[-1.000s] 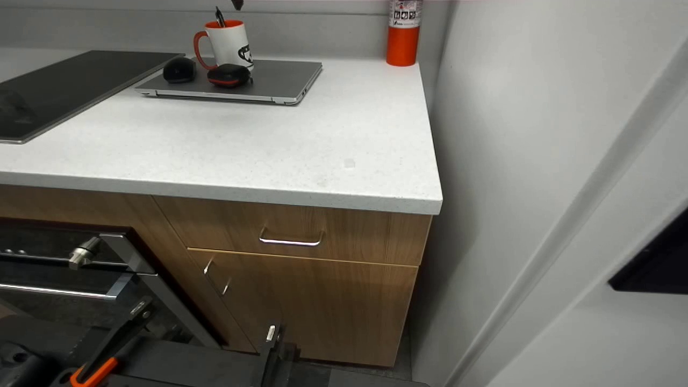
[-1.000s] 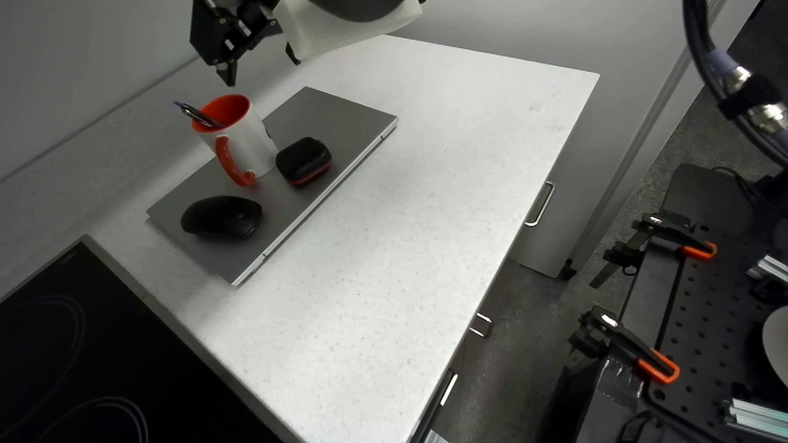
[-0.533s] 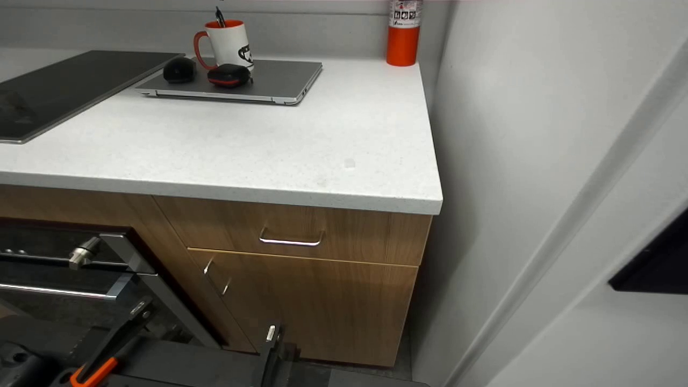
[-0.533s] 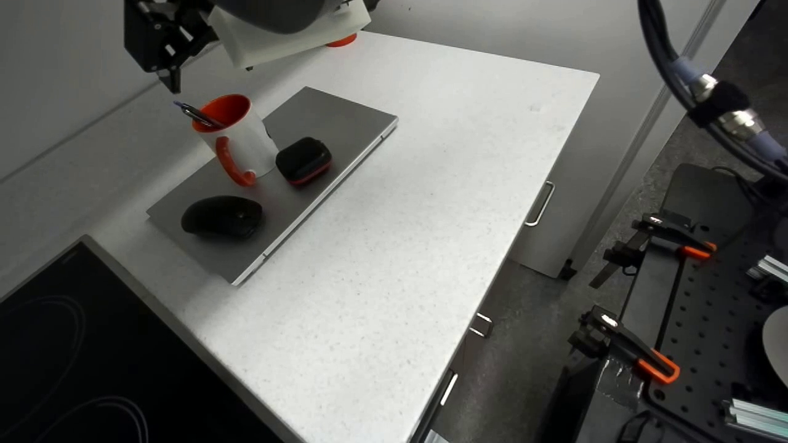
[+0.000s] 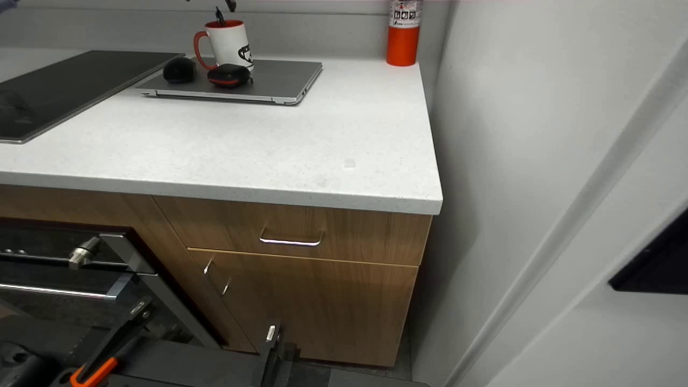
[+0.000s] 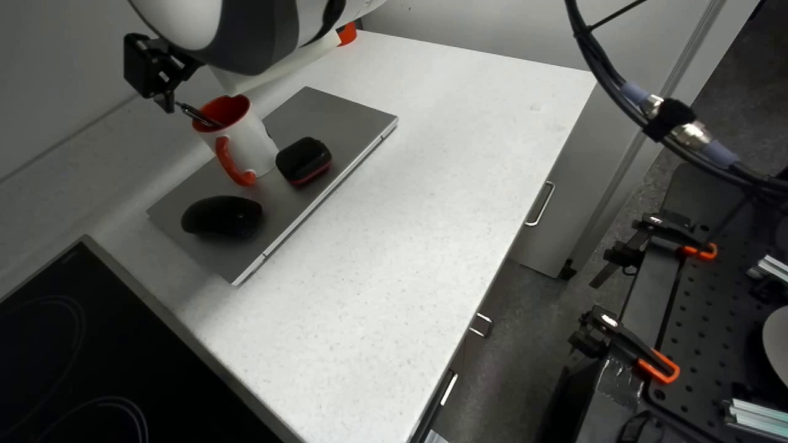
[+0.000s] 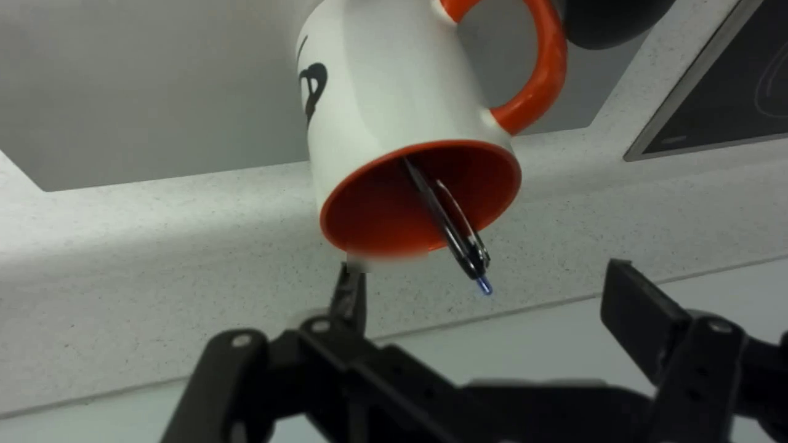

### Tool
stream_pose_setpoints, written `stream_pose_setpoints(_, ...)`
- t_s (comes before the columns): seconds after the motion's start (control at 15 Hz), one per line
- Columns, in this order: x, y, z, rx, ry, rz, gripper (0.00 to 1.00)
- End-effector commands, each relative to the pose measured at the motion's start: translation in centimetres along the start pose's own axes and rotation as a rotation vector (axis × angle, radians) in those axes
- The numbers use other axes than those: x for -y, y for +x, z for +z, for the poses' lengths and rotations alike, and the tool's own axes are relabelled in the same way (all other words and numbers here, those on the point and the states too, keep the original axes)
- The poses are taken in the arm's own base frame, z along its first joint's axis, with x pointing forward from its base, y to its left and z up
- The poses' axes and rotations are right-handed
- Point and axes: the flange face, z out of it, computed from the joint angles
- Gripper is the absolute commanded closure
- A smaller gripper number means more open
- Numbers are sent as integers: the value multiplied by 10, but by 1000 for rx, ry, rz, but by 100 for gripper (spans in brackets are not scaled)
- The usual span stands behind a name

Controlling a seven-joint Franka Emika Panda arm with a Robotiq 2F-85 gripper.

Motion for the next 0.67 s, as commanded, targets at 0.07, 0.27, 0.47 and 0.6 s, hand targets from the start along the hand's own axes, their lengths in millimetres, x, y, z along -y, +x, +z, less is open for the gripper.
stream_pose_setpoints(0.07, 1, 6, 5, -8, 2, 2, 0)
stream_pose_setpoints(0.27, 1, 9, 7, -13, 3, 3, 0)
stream_pose_setpoints(0.47, 2, 11, 12, -20, 21, 9, 0)
stream_pose_setpoints(0.6, 6, 14, 13, -43, 20, -15, 0)
